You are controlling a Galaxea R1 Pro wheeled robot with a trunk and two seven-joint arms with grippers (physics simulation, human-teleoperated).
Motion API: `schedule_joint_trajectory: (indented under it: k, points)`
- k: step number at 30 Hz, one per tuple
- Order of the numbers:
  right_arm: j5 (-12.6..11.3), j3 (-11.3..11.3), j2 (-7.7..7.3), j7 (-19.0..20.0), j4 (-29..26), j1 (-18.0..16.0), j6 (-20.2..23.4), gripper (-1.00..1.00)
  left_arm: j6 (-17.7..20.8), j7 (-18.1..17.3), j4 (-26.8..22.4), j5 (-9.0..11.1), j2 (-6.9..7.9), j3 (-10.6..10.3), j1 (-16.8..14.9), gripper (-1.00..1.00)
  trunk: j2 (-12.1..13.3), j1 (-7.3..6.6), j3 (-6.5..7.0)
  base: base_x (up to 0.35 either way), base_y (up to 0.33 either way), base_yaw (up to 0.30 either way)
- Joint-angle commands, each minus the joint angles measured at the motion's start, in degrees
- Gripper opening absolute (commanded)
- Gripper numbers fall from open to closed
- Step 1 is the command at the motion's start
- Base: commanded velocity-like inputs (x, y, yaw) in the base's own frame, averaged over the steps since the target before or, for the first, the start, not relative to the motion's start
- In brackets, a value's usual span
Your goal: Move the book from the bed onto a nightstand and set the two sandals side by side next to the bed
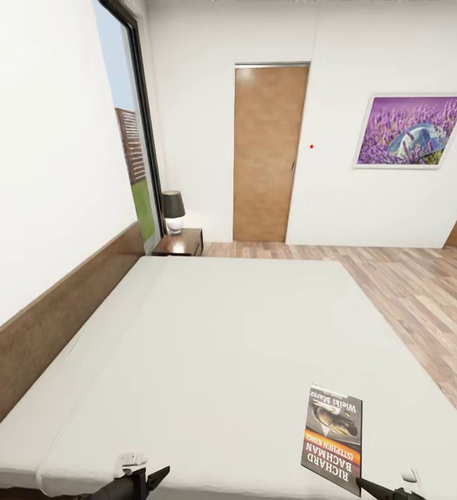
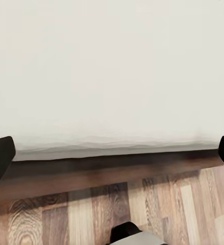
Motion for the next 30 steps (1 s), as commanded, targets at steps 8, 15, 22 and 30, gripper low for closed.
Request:
schedule_joint_trajectory:
  k: [8, 15, 22, 30]
  points:
    - [-0.31, 0.17, -0.01, 0.13, 0.05, -0.05, -0.12, -1.00, -0.20, -0.21, 0.07, -0.29, 0.01, 0.42, -0.06, 1.00, -0.08, 0.02, 0.40, 0.000, 0.000, 0.000]
    - [-0.31, 0.19, -0.01, 0.14, 0.05, -0.05, -0.11, -1.00, -0.20, -0.21, 0.11, -0.29, 0.01, 0.42, -0.06, 1.00, -0.08, 0.02, 0.70, 0.000, 0.000, 0.000]
    - [-0.31, 0.22, -0.01, 0.14, 0.05, -0.05, -0.10, -1.00, -0.20, -0.21, 0.13, -0.29, 0.01, 0.42, -0.06, 1.00, -0.08, 0.02, 1.33, 0.000, 0.000, 0.000]
    - [-0.39, 0.18, -0.01, 0.27, 0.04, -0.05, -0.09, -1.00, -0.20, -0.21, 0.14, -0.29, -0.07, 0.42, -0.06, 1.00, -0.08, 0.02, 1.69, 0.000, 0.000, 0.000]
